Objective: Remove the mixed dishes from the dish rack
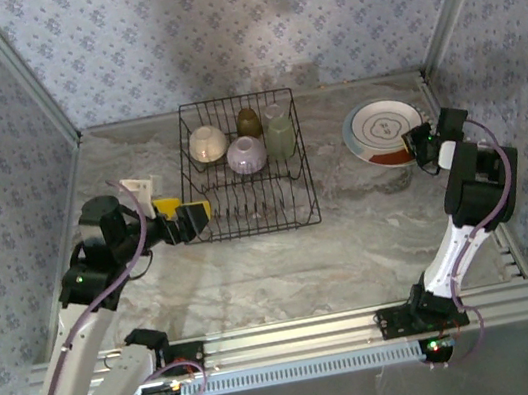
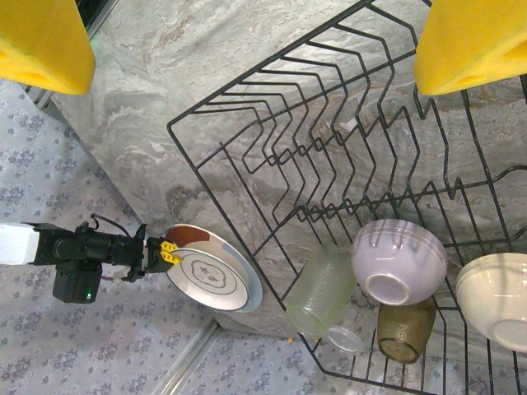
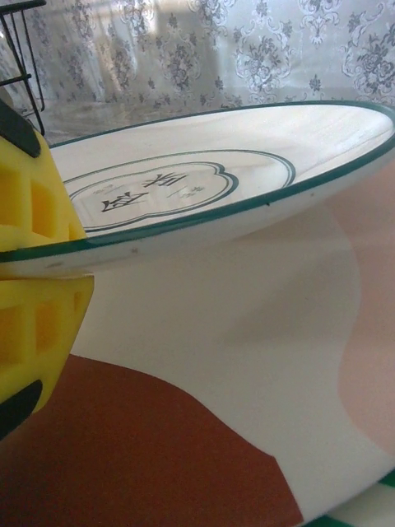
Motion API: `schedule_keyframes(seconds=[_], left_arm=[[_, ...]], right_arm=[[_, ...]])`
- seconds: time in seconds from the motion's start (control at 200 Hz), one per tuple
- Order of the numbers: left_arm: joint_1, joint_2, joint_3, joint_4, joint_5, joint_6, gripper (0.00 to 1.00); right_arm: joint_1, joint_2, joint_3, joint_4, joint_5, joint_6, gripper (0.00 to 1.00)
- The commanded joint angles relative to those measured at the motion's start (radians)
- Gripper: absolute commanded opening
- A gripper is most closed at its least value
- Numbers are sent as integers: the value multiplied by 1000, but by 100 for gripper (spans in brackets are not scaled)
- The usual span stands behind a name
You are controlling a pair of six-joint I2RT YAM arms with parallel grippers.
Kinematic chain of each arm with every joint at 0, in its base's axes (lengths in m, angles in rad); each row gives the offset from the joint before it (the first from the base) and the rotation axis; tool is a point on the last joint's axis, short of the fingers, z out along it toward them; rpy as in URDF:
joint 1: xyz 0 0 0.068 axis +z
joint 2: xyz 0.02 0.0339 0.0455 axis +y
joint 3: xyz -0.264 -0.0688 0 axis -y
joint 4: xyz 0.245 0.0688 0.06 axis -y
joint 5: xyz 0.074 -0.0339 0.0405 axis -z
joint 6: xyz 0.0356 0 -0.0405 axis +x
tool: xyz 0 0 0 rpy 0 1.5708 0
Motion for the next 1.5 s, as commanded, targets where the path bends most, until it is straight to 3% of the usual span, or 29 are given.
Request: schedule_keyframes(seconds=[0.0,0.245,0.51,0.8,1.329,1.494], left_arm=[[8,-4,-6,0,28,14,99],[7,-4,-6,0,30,12,99],[7,-4,-6,-1,31,12,99],[7,-4,-6,3,46,9,99],[7,-11,-9,5,52,4,99],[7,-8,-9,6,52,3,99]], right_arm=[[-8,18,31,-13,-7,-17,10],[-8,6,16,-16,2,-21,28],[-9,-19,3,-12,-1,-10,33],[-10,-88,-21,-61,40,-17,57],[-6,-237,-73,-129,97,-48,75],[72,-332,-33,-247,224,-178,81]])
